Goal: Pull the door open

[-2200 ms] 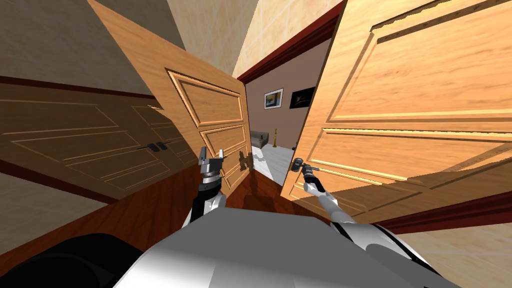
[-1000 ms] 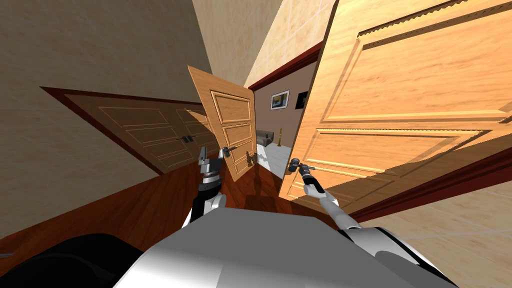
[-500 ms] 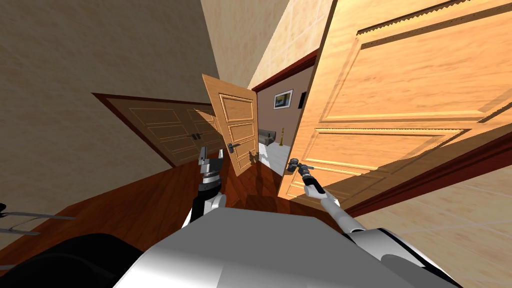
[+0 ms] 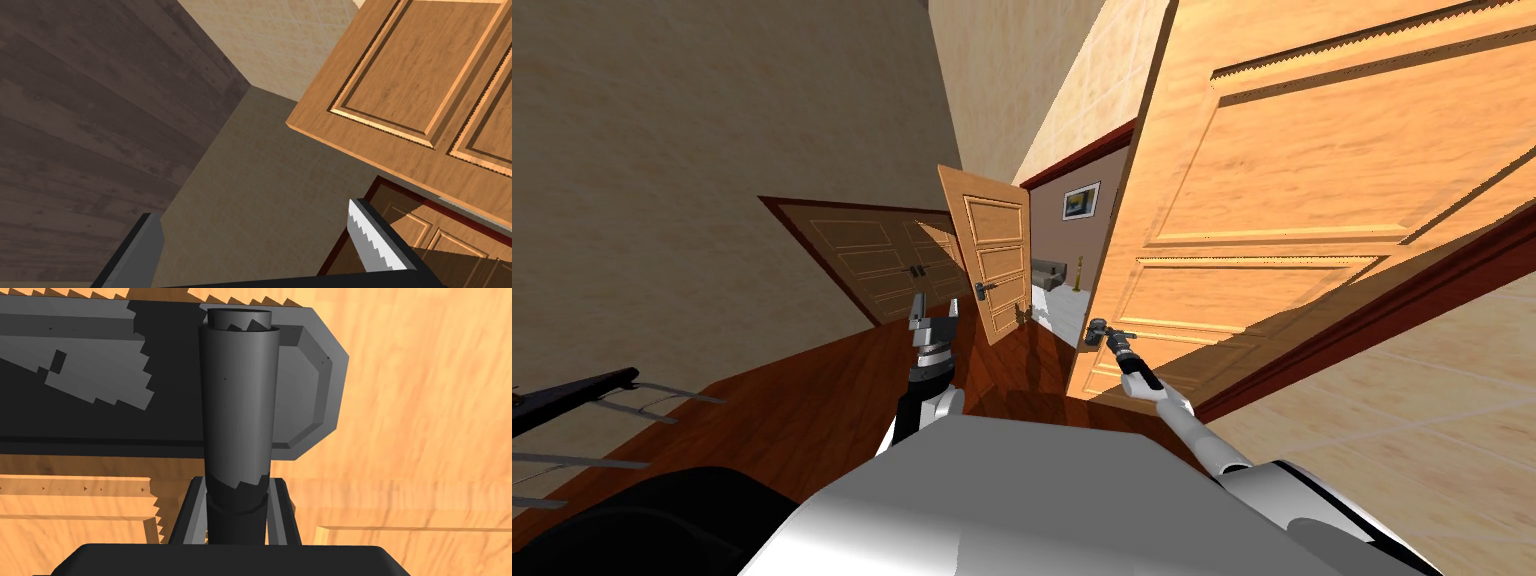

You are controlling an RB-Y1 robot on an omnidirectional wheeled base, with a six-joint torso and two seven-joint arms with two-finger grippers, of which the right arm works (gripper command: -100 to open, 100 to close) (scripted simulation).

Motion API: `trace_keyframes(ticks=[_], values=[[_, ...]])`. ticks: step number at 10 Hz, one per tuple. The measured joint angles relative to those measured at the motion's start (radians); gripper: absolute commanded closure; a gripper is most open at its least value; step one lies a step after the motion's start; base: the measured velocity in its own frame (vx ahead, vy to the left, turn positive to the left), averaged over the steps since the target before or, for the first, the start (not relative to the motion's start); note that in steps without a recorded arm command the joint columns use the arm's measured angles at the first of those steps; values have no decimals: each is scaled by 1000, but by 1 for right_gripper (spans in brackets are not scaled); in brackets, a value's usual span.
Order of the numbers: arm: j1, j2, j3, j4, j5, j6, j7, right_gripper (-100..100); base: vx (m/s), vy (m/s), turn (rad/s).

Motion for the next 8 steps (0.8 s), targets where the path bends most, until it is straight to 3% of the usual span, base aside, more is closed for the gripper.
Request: trace_keyframes(ticks=[8], values=[[37,-69,97,-63,-17,-35,-58,100,-184,-74,98]])
